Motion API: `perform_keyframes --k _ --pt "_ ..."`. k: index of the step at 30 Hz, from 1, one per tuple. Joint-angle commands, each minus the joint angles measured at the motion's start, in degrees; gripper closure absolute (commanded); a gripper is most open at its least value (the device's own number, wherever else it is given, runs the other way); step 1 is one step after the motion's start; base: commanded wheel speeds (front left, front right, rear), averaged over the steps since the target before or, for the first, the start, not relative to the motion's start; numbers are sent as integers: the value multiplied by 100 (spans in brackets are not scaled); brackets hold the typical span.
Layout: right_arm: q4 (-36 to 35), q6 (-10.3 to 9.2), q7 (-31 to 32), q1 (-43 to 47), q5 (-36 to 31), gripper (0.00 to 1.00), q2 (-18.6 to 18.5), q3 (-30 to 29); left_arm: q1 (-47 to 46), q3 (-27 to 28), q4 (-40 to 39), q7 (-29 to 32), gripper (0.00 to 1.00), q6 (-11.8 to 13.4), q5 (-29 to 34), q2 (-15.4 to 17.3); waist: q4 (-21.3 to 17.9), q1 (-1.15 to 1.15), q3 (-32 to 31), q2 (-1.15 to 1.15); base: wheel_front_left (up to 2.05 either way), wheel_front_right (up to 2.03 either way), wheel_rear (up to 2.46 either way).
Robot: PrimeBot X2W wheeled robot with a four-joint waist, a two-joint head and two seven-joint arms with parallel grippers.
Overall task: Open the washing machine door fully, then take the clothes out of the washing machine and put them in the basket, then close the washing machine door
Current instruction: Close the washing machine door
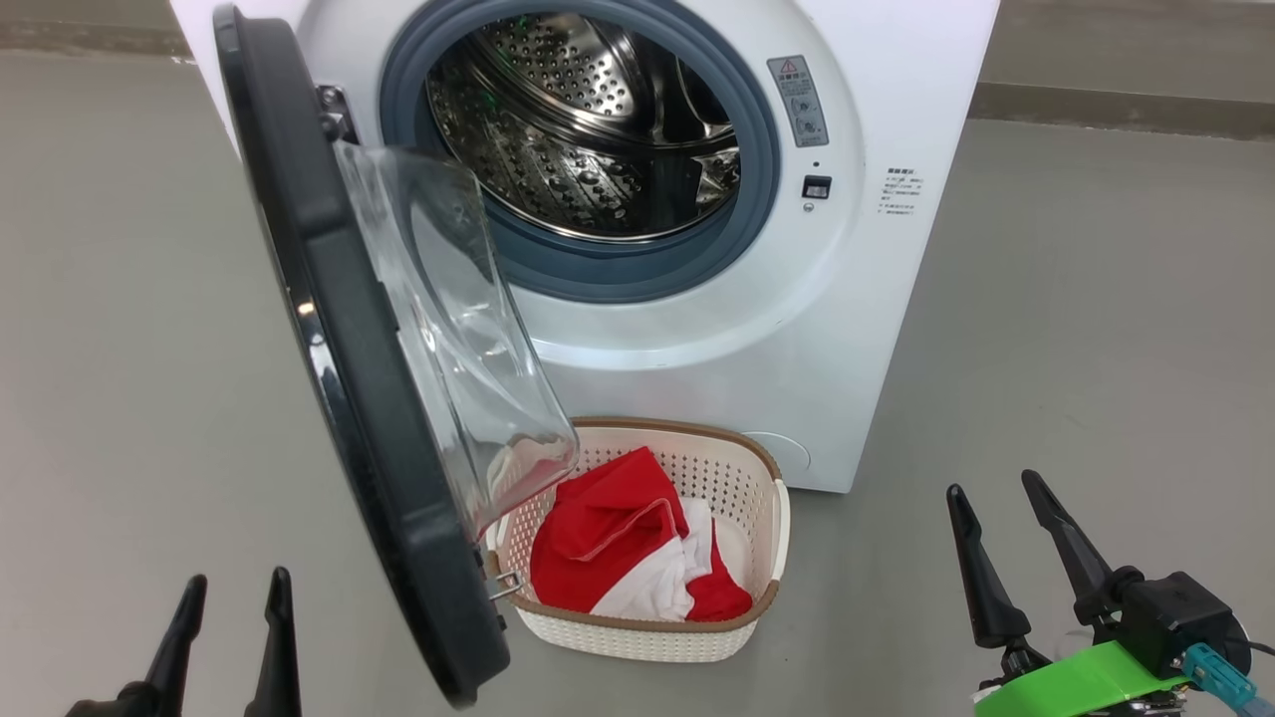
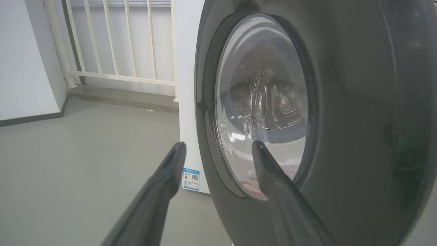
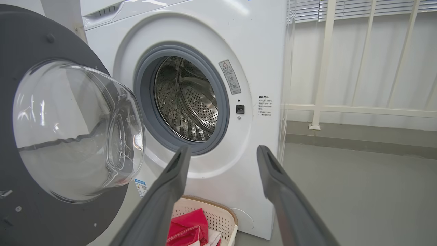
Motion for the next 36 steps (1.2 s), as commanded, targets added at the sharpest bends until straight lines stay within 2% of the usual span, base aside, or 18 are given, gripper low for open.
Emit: perform_keyframes --k 1,19,20,21,22,23,26,31,36 --pt "-124 36 -37 -203 22 0 -22 109 -100 197 -105 -68 0 -36 84 61 13 0 -3 0 0 0 0" --pt "-99 36 -37 -170 26 0 -6 144 -90 72 -40 -69 0 -38 177 112 86 0 -29 0 0 0 0" --pt "-97 36 -37 -170 26 0 -6 145 -91 57 -27 -69 7 -38 175 114 91 0 -30 0 0 0 0" --pt "-96 36 -37 -169 27 0 -6 145 -94 41 -17 -69 53 -38 171 117 96 0 -32 0 0 0 0" --pt "-95 36 -37 -169 27 0 -5 144 -107 21 -12 -69 87 -38 135 111 102 0 -35 0 0 0 0" --pt "-94 36 -37 -168 27 0 -5 144 -125 -25 8 -69 100 -38 43 96 110 0 -41 0 0 0 0" --pt "-91 36 -37 -161 24 0 -5 145 -250 -129 131 -69 100 -38 -301 98 139 0 -60 0 0 0 0" --pt "-68 36 -37 -164 30 0 -4 173 -567 -186 426 -50 100 -38 -692 313 154 0 -86 0 0 0 0" --pt "-58 36 -37 -167 66 0 -4 198 -1055 -33 385 395 100 -24 -1156 478 148 0 -106 0 0 0 0"
